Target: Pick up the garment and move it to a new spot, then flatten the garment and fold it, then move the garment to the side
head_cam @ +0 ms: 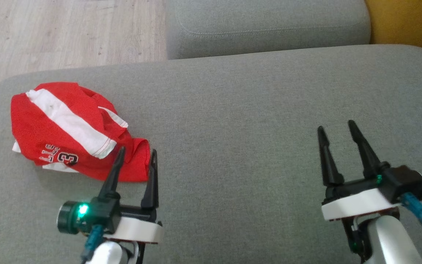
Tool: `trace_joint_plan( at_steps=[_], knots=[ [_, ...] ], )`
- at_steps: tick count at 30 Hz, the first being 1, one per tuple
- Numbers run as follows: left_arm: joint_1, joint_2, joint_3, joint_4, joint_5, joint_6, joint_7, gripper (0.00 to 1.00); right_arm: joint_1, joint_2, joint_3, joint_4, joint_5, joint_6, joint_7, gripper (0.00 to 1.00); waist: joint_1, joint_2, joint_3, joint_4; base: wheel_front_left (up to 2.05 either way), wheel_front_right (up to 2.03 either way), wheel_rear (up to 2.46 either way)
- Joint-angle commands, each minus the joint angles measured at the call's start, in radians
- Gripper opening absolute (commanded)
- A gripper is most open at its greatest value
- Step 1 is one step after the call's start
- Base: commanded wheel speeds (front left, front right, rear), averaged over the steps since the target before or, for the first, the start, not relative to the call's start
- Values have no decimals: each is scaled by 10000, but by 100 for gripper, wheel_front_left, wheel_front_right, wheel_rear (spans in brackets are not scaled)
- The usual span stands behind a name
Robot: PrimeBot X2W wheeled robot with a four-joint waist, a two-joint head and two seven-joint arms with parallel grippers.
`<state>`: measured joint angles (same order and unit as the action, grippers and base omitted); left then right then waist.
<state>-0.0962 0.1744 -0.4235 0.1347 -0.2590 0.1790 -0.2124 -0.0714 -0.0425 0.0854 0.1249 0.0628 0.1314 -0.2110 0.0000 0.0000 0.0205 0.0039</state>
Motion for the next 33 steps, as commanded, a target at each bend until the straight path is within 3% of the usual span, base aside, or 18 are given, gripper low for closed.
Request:
trace_joint_plan(
  at_steps=[1,6,11,25,33],
  knots=[
    [-238,-20,500,-529,44,-69,-140,100,-356,-70,134,-402,248,-7,-155,100,0,0,-11,1,0,0,0],
    [116,-252,873,-610,351,-550,-288,100,-223,-73,52,-164,1000,-7,-303,100,0,0,-41,-8,0,0,0],
    [246,-458,899,-257,1099,-928,-437,100,-230,-76,283,150,706,-7,-450,100,0,0,-65,-30,0,0,0],
    [288,-854,1484,-22,1695,-1372,-494,100,-278,-77,416,117,660,-7,-508,100,0,0,-47,87,0,0,0],
    [327,-965,1845,61,1860,-1446,-494,100,-235,-77,747,124,753,-7,-508,100,0,0,-156,563,0,0,0]
  ],
)
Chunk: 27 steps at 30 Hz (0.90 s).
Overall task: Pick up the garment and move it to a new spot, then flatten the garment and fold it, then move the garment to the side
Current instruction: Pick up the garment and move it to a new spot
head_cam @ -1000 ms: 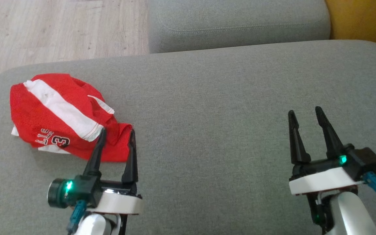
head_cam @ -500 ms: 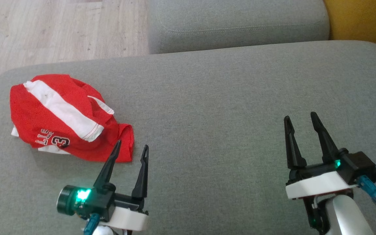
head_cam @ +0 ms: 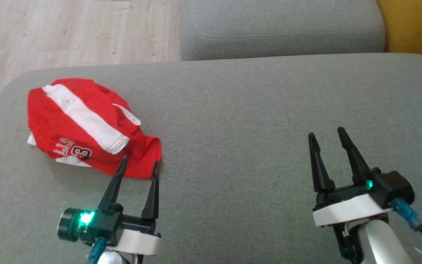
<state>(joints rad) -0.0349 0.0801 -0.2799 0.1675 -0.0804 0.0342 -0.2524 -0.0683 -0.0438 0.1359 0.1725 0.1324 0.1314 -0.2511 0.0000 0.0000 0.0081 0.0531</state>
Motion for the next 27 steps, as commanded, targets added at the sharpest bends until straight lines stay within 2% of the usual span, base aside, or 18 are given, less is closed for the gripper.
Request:
trace_joint_plan(
  at_steps=[1,19,27],
  knots=[
    [-266,-30,449,-256,94,-3,-93,100,-254,-64,304,-343,78,-7,-107,100,0,0,-54,152,0,0,0],
    [210,-96,1151,-191,307,127,-93,100,122,-64,1328,-268,350,-7,-107,100,0,0,-514,2057,0,0,0],
    [362,-96,1350,-231,355,151,-93,100,240,-64,1628,-252,491,-7,-107,100,0,0,-609,2521,0,0,0]
  ],
)
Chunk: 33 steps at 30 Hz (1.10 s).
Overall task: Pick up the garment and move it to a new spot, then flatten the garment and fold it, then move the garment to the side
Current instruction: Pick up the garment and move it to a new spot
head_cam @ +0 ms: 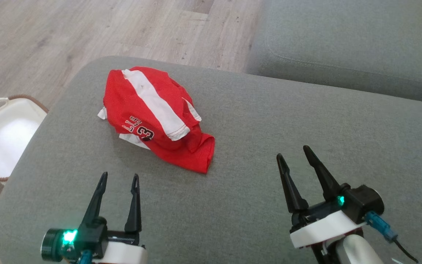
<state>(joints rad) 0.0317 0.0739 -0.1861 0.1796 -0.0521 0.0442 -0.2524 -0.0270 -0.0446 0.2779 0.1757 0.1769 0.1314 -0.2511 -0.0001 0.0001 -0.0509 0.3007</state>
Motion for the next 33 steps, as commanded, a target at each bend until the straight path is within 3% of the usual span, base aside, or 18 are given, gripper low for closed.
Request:
trace_joint_plan(
  at_steps=[1,12,20,25,33],
  knots=[
    [-293,-35,433,-353,79,50,-93,100,-163,-56,242,-282,67,-7,-107,100,1,-1,-25,76,0,0,0],
    [-487,42,704,-459,160,43,-93,100,-271,-56,266,-328,35,-7,-107,100,1,-1,333,-142,0,0,0],
    [-2808,722,512,1295,194,-947,-38,100,-714,-56,-356,-581,-349,-7,-107,100,1,-1,1463,-468,0,0,0],
    [-4667,1186,49,2648,198,-1496,691,100,-1014,-56,-614,-674,-485,-7,-107,100,1,-1,2109,-706,0,0,0],
    [-6393,1577,-832,3895,-581,-1738,1528,100,-1338,-56,-731,-769,-448,-7,-107,100,1,-1,2699,-1169,0,0,0]
  ],
)
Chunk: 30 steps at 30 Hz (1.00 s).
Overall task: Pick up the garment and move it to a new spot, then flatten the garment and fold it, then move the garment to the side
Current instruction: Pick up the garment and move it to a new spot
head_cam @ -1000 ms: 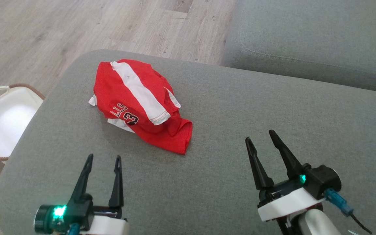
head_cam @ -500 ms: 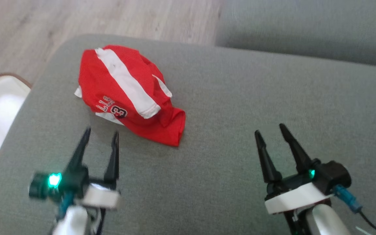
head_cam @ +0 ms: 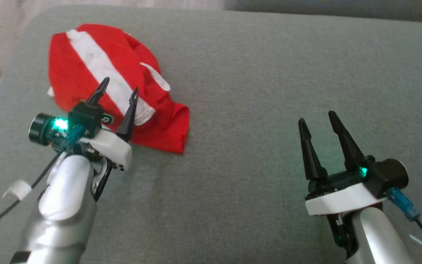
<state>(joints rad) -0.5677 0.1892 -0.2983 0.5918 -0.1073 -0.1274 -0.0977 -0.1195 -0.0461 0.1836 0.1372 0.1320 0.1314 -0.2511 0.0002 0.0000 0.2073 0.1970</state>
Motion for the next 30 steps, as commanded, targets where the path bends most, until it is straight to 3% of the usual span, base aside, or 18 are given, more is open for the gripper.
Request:
trace_joint_plan(
  at_steps=[1,8,9,10,11,12,21,30],
  knots=[
    [-499,471,187,-89,-121,-24,39,100,-441,-41,214,-386,14,-7,-107,100,-2,0,156,-191,0,0,0],
    [-814,647,-162,1118,-779,-30,669,100,-548,-41,265,-429,28,-7,-107,100,-2,0,293,-526,0,0,0],
    [-837,651,-181,1231,-821,-30,670,96,-547,-41,261,-431,26,-7,-107,100,-2,0,293,-553,0,0,0],
    [-864,661,-200,1311,-846,-30,628,45,-540,-41,255,-432,23,-7,-107,100,-2,0,289,-575,0,0,0],
    [-864,661,-200,1311,-846,-30,628,45,-540,-41,255,-432,23,-7,-107,100,-2,0,289,-575,0,0,0],
    [-887,665,-203,1344,-864,-30,502,0,-528,-41,249,-432,20,-7,-107,100,-2,0,279,-592,0,0,0],
    [-808,385,67,357,-1087,385,-1281,0,-342,-41,293,-315,51,-7,-107,100,-2,0,-228,-665,0,0,0],
    [-374,-468,-20,-1844,-1355,665,-1582,0,-384,-41,464,-397,197,-7,-107,100,-2,0,-455,-1228,0,0,0]
  ],
)
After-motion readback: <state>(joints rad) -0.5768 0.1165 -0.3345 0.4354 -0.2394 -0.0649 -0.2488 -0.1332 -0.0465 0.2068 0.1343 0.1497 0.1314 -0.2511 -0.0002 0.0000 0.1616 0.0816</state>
